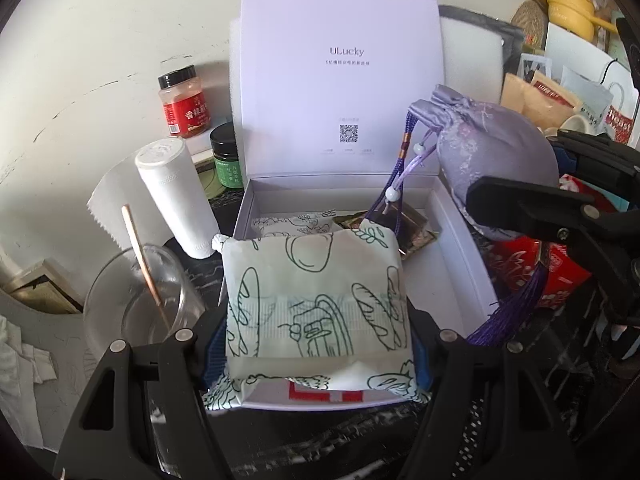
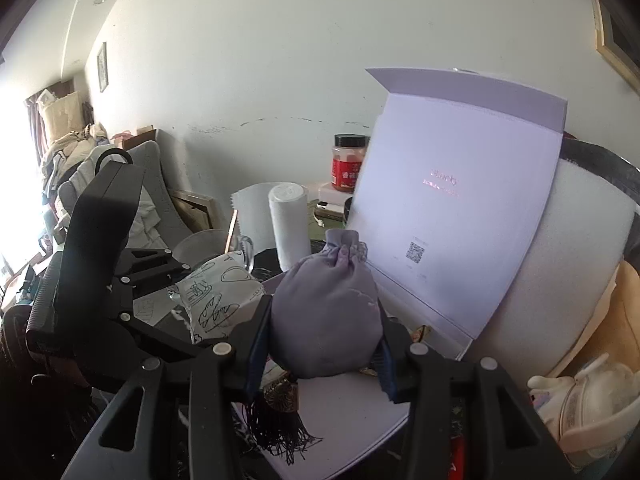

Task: Organize objects
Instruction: 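Lower the tissue pack into the box with left tool while right tool lowers the pouch beside it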

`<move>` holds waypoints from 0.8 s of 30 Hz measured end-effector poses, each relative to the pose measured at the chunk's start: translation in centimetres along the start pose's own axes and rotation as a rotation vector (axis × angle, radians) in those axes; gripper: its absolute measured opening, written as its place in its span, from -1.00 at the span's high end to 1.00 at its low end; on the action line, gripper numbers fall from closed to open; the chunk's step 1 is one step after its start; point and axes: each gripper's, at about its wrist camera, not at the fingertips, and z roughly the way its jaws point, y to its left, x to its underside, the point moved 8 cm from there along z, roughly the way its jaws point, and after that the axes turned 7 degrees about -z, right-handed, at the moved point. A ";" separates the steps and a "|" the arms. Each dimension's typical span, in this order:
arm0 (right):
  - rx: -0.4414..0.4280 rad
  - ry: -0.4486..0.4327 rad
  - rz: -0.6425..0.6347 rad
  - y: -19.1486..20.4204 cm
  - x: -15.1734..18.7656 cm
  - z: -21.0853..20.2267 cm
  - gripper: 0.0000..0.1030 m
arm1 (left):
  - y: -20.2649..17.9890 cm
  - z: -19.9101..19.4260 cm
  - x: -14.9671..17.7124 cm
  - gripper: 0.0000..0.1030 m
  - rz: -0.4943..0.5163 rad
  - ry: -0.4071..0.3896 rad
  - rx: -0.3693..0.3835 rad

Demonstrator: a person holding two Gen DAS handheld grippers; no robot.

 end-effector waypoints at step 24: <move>0.039 0.188 0.056 -2.8 4.6 5.5 0.11 | 0.0 5.6 -0.9 -0.33 0.119 0.010 -0.057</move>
